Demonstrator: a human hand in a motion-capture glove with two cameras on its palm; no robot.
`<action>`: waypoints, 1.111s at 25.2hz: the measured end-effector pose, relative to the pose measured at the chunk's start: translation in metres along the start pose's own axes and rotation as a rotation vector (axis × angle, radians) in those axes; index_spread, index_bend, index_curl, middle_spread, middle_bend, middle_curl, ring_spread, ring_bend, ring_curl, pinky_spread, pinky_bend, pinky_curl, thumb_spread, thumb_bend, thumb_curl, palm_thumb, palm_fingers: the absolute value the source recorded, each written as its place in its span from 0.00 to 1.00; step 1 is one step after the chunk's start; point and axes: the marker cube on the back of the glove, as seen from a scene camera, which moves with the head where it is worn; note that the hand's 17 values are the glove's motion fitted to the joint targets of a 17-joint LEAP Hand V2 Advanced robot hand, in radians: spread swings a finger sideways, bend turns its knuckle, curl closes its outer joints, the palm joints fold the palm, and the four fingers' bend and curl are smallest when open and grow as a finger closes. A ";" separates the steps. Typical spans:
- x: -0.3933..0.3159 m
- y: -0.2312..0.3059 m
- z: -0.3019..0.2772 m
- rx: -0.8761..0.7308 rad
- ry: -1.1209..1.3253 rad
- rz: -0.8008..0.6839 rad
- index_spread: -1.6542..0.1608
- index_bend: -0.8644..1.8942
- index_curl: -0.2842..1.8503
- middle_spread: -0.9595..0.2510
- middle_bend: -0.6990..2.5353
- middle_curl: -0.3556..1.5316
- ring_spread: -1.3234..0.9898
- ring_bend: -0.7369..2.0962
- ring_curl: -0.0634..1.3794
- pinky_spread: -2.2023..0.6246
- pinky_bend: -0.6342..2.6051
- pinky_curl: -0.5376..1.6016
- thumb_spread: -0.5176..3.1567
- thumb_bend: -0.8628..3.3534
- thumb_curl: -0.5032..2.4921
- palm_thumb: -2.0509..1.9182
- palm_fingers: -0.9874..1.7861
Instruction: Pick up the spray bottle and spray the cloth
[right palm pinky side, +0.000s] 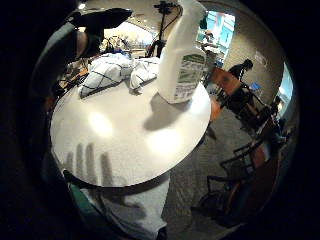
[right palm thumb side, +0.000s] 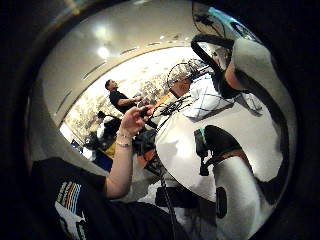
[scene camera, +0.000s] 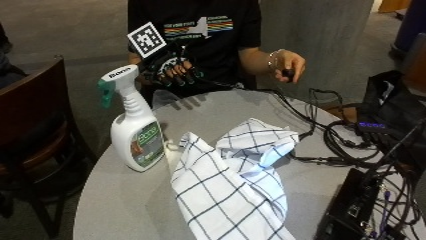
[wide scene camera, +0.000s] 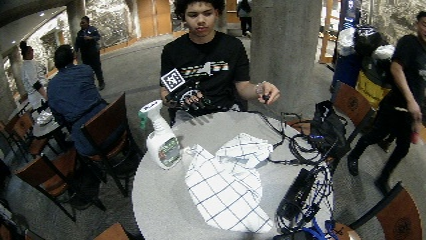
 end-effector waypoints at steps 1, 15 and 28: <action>0.001 -0.001 0.000 0.001 0.004 0.001 0.84 0.45 0.19 0.76 0.34 0.25 0.55 0.39 0.11 0.80 0.26 0.27 0.24 0.29 0.21 0.67 0.73; 0.013 0.000 -0.020 -0.099 0.060 0.119 0.78 0.43 0.27 0.73 0.34 0.33 0.53 0.38 0.22 0.84 0.24 0.32 0.36 0.27 0.25 0.70 0.69; 0.031 -0.009 -0.019 -0.001 -0.049 0.285 0.74 0.36 0.27 0.73 0.32 0.36 0.53 0.39 0.25 0.85 0.25 0.34 0.40 0.24 0.27 0.70 0.65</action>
